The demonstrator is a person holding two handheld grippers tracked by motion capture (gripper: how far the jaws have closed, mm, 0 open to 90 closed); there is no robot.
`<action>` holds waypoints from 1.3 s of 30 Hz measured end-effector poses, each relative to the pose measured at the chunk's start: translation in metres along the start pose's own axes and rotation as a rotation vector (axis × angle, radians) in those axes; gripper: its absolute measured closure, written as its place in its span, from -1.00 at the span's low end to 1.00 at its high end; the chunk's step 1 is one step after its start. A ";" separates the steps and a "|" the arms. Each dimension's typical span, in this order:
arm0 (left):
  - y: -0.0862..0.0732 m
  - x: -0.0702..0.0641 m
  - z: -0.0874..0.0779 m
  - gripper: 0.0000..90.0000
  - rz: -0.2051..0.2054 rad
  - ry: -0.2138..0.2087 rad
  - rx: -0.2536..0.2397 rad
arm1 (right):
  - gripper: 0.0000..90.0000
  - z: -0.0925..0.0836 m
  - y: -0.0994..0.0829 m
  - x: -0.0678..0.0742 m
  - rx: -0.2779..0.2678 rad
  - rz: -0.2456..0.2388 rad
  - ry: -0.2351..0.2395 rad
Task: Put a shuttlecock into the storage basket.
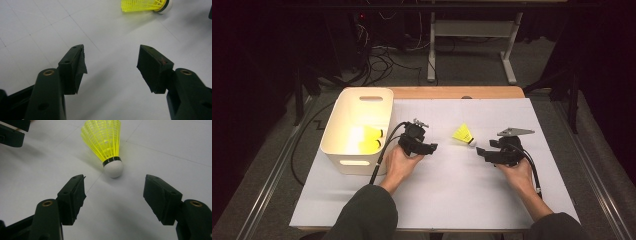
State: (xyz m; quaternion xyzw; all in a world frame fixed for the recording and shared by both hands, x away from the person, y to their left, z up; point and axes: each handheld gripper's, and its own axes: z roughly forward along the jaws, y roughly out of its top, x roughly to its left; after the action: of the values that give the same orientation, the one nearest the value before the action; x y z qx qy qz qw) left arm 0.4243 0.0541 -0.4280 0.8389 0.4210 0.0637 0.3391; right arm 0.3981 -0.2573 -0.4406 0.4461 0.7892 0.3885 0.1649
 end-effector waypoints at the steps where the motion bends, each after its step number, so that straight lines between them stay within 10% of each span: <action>1: 0.001 -0.001 0.001 -0.10 -0.001 -0.009 0.004 | -0.24 0.001 0.003 0.000 0.007 0.000 0.000; 13: 0.009 -0.001 0.003 -0.13 -0.003 -0.059 0.014 | -0.21 0.022 0.034 0.007 0.092 -0.080 -0.005; 26: 0.007 -0.003 0.002 -0.18 0.022 -0.059 0.033 | -0.10 0.049 0.043 0.005 0.186 -0.064 -0.029; 39: 0.007 -0.004 -0.001 -0.16 0.036 -0.062 0.046 | 0.34 0.059 0.040 0.004 0.232 -0.085 -0.017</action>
State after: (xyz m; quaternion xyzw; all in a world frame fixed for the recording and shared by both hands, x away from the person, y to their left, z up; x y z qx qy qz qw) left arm 0.4263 0.0487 -0.4226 0.8555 0.3965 0.0342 0.3313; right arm 0.4551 -0.2147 -0.4475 0.4317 0.8457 0.2833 0.1351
